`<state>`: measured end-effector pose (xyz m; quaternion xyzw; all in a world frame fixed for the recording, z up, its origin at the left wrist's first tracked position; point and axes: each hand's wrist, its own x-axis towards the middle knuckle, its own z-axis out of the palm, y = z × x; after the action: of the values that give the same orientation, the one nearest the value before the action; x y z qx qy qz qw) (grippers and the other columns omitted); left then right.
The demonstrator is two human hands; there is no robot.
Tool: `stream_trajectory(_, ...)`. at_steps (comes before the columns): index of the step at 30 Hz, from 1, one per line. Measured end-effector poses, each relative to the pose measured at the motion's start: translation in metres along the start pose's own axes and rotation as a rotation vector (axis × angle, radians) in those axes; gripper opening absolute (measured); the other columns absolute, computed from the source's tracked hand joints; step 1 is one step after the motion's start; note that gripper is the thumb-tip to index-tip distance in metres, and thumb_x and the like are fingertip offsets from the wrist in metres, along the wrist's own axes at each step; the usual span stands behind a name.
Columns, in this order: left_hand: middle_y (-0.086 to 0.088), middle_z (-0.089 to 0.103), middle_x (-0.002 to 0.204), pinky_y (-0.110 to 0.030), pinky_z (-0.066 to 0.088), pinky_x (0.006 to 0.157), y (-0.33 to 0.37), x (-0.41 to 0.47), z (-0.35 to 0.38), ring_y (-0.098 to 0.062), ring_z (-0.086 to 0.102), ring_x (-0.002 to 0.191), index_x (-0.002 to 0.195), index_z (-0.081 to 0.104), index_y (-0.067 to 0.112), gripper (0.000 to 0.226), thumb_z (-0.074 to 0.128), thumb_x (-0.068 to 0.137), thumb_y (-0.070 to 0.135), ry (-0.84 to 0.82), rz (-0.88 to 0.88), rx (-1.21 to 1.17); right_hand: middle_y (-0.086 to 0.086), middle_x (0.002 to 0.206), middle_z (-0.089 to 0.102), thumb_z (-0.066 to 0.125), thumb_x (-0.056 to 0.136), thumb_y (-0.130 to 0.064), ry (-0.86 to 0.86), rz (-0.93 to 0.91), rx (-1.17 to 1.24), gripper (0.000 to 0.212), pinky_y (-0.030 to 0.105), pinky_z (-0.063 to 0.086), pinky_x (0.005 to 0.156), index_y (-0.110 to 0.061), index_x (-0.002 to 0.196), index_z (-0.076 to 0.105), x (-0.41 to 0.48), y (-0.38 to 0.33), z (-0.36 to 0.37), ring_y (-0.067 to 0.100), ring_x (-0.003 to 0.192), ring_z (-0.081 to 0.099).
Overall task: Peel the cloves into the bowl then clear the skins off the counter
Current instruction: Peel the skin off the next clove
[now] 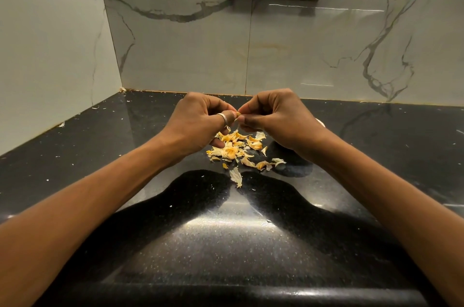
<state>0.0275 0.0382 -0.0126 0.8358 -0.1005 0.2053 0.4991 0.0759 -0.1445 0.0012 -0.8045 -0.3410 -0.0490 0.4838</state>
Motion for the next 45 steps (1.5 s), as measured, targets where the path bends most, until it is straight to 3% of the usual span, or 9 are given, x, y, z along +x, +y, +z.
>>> stream_trajectory(7,-0.008,0.068,0.082,-0.026,0.057,0.051,0.002,0.000,0.000,-0.006,0.064,0.063,0.100,0.071,0.005,0.009,0.063,0.096,0.007,0.000,-0.045,-0.086,0.018,0.093,0.075,0.062,0.091,0.008,-0.023,0.082,0.210,0.015,0.035,0.062,0.081,-0.003,0.095,0.071,-0.002,-0.004,0.000,0.025,0.084,0.073)
stream_trajectory(11,-0.007,0.066,0.083,-0.026,0.058,0.050,0.003,0.000,0.001,-0.006,0.064,0.062,0.101,0.070,0.005,0.010,0.063,0.097,0.010,0.000,-0.060,-0.103,0.020,0.095,0.074,0.063,0.091,0.006,-0.020,0.079,0.196,0.013,0.038,0.062,0.083,-0.004,0.095,0.070,-0.002,-0.004,0.001,0.032,0.091,0.073)
stream_trajectory(17,-0.011,0.065,0.084,-0.029,0.059,0.052,0.001,0.001,0.001,-0.011,0.065,0.063,0.095,0.068,0.009,0.009,0.061,0.098,0.013,-0.005,-0.084,-0.075,0.015,0.093,0.074,0.066,0.091,-0.001,-0.024,0.068,0.118,0.010,0.034,0.062,0.082,-0.005,0.099,0.070,-0.003,-0.004,0.003,0.023,0.086,0.074)
stream_trajectory(26,-0.010,0.065,0.083,-0.030,0.058,0.054,0.002,0.002,0.000,-0.013,0.063,0.065,0.092,0.068,0.009,0.011,0.060,0.098,0.014,-0.002,-0.112,-0.085,0.025,0.100,0.072,0.063,0.092,0.002,-0.059,0.123,0.233,0.012,0.043,0.060,0.088,-0.008,0.096,0.069,-0.004,-0.008,0.003,0.026,0.086,0.070)
stream_trajectory(35,-0.009,0.062,0.081,-0.036,0.061,0.060,0.000,0.003,0.000,-0.015,0.062,0.066,0.088,0.068,0.008,0.015,0.060,0.098,0.016,0.031,-0.121,-0.077,0.017,0.095,0.069,0.059,0.092,0.006,0.003,0.130,0.336,0.014,0.023,0.060,0.076,0.001,0.104,0.065,-0.002,-0.009,-0.002,0.017,0.081,0.070)
stream_trajectory(43,-0.007,0.063,0.071,-0.031,0.056,0.052,0.001,0.001,0.002,-0.012,0.061,0.055,0.076,0.068,0.009,0.030,0.055,0.100,0.021,0.060,-0.086,0.007,0.017,0.095,0.068,0.058,0.092,0.007,0.057,0.138,0.410,0.014,0.023,0.061,0.075,0.004,0.105,0.064,-0.002,-0.012,-0.007,0.017,0.080,0.069)
stream_trajectory(45,-0.008,0.065,0.072,-0.029,0.055,0.050,0.001,0.000,0.003,-0.010,0.062,0.054,0.078,0.069,0.009,0.025,0.059,0.098,0.020,0.073,-0.051,0.054,0.014,0.093,0.068,0.058,0.093,0.007,0.041,0.138,0.397,0.018,0.025,0.061,0.076,0.000,0.108,0.065,-0.002,-0.011,-0.007,0.017,0.081,0.069)
